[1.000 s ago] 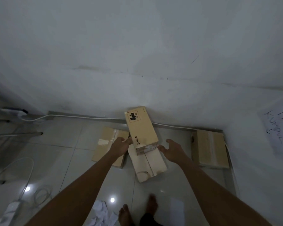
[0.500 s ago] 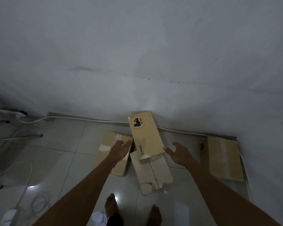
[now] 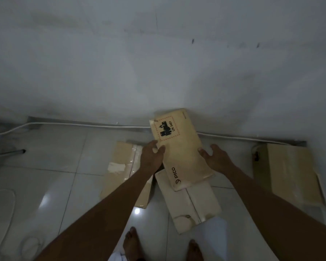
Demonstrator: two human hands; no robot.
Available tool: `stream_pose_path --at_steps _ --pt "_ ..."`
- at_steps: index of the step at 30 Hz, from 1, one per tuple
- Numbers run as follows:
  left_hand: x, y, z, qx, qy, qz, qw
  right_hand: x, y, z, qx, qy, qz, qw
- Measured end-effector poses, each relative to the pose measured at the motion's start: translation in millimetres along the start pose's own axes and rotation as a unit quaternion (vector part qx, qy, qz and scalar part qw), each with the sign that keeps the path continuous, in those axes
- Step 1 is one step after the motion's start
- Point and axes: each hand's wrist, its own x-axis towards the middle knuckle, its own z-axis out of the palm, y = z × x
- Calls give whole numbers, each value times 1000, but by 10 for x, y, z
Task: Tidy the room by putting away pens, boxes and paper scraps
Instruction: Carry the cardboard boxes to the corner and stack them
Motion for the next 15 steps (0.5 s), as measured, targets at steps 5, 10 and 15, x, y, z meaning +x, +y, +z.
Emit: stream_pose_path --at_steps 5,10,15 --pt "208 -222 91 -35 16 -3 999 102 -45 484 49 81 0 996" --pt "236 -498 26 -46 14 -28 998 -72 -226 871 106 120 -60 985" --pt "394 -629 -163 -28 2 -51 998 -100 -507 1149 142 130 -66 979"
